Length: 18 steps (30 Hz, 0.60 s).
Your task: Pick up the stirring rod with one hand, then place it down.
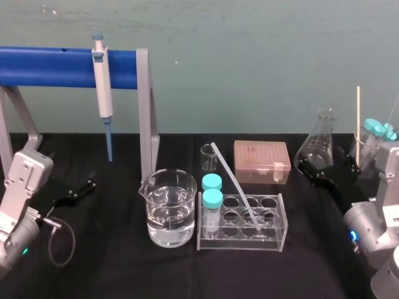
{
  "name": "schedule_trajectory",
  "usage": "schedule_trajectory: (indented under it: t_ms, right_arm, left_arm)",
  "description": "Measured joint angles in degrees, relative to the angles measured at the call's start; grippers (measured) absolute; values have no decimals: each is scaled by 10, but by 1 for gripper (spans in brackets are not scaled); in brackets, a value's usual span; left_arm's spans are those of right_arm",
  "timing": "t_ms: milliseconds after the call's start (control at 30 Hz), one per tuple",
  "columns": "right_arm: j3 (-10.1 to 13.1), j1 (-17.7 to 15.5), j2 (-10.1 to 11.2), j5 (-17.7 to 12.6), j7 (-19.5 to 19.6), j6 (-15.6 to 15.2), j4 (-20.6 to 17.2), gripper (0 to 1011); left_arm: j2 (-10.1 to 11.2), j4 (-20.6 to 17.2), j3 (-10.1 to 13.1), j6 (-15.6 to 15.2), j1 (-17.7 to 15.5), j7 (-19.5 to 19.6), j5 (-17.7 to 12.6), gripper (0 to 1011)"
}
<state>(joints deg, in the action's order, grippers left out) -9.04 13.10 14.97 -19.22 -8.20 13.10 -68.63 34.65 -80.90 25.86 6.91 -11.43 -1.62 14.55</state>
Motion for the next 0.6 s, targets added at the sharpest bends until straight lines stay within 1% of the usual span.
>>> schedule_trajectory:
  t_ms: [600]
  right_arm:
    - [1, -1, 1, -1, 2, -1, -4, 1000]
  left_arm:
    - [0, 0, 0, 0, 0, 0, 0, 1000]
